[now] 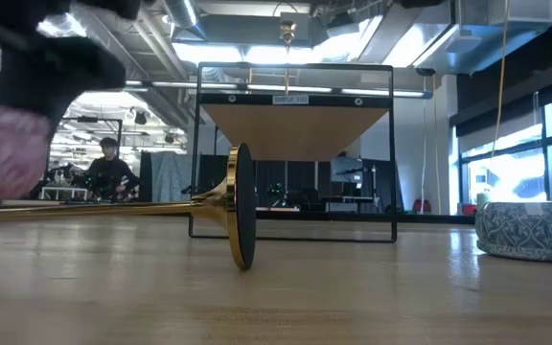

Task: Pick & Place candle stick holders
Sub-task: Put the pink scented candle on the shelf

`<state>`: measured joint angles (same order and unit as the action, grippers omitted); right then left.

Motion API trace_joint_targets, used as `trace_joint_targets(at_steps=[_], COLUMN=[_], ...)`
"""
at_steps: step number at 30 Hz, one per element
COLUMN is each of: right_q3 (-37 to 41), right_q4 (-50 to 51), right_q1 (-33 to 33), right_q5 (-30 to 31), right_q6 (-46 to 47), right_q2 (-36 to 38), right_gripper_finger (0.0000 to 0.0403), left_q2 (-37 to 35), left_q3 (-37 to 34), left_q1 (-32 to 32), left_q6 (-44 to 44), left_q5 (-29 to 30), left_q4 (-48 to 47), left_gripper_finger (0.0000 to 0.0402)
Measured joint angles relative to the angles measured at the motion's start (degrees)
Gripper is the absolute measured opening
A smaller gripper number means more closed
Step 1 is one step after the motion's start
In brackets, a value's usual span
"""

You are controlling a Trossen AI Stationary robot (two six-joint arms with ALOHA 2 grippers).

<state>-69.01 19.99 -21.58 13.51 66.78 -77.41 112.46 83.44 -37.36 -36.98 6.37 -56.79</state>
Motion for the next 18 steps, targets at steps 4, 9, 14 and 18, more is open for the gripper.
trace_joint_targets(at_steps=[4,9,14,18], right_q3=[0.00,-0.01,0.00,0.00], right_q4=[0.55,0.85,0.81,1.04], right_q1=[0.00,0.00,0.02,0.00], right_q5=[0.86,1.96,2.99,3.52], right_q6=[2.93,3.73,3.96,7.07], right_q2=[0.00,0.00,0.00,0.00], right_gripper_finger=[0.0168,0.0168,0.0168,0.0168], left_q2=[-0.60,-5.08,-12.54,-18.10], left_q3=[2.99,4.61,4.67,4.70], left_q1=[0.08,1.16,3.12,4.61], left_q6=[-1.58,-5.27,-9.89,-10.51], left_q5=[5.82,13.19,20.29,24.89], left_q4=[-6.37,-8.29,-7.79,-6.96], left_gripper_finger=[0.0293,0.0293,0.0293,0.0293])
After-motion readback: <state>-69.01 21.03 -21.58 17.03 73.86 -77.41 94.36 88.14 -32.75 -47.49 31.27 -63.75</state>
